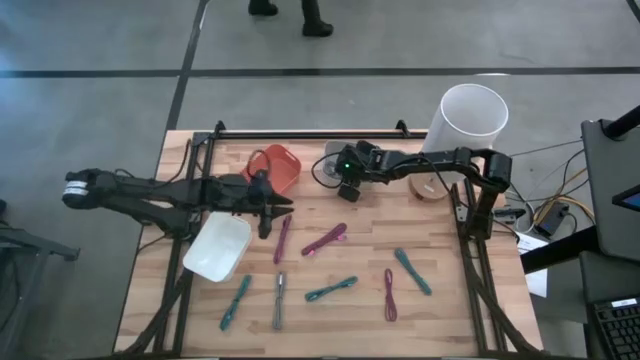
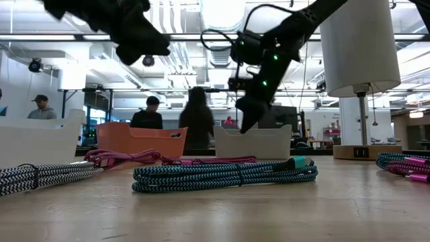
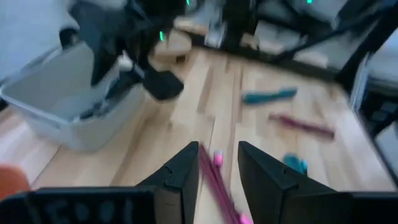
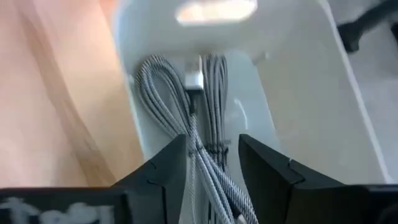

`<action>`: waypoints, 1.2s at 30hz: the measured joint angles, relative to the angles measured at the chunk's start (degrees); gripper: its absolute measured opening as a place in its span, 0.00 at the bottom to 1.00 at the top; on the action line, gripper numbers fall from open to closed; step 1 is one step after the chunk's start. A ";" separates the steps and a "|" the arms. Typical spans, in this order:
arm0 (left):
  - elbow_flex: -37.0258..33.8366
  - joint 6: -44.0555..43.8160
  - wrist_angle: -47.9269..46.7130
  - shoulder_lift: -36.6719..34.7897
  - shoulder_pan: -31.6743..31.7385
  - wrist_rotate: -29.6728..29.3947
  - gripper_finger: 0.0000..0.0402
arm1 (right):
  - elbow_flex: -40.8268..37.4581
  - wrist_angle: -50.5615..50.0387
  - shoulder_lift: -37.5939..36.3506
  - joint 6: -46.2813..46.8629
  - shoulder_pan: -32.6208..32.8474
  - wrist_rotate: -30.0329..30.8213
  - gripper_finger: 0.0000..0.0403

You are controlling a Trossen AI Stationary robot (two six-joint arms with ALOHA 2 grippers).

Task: Pick & Place USB Port
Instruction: Put the white USB cable into the gray bin

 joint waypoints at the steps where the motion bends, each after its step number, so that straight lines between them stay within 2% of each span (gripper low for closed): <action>1: 2.49 -0.57 -4.51 1.27 -1.00 -1.65 0.29 | 0.81 -0.04 -0.02 -0.51 0.41 0.02 0.38; 5: 12.85 -7.48 -22.39 8.75 -4.86 -7.43 0.29 | 3.89 -1.04 -0.11 -1.23 1.95 0.04 0.41; 8: 19.20 -15.99 -31.06 15.06 -7.30 -5.95 0.29 | 6.15 -3.50 -0.11 -1.27 2.79 0.04 0.42; 12: 24.23 -21.24 -36.94 22.50 -10.92 -1.32 0.29 | 8.09 -5.89 -0.11 -1.27 3.55 0.07 0.44; 15: 25.90 -27.68 -38.77 26.95 -13.42 1.19 0.29 | 8.56 -5.88 -0.11 -1.28 3.74 0.09 0.44; 20: 26.80 -44.71 -38.76 31.66 -16.76 5.48 0.29 | 8.36 -5.86 -0.11 -2.62 3.70 0.09 0.43; 25: 26.70 -56.88 -38.71 36.13 -20.35 9.91 0.29 | 8.14 -5.88 -0.11 -3.78 3.70 0.08 0.42; 29: 26.66 -60.43 -38.77 39.16 -22.28 12.24 0.29 | 8.14 -5.90 -0.11 -3.78 3.70 0.08 0.41; 36: 26.64 -61.44 -38.72 43.27 -22.69 11.89 0.29 | 8.10 -5.88 -0.11 -3.59 3.72 0.06 0.39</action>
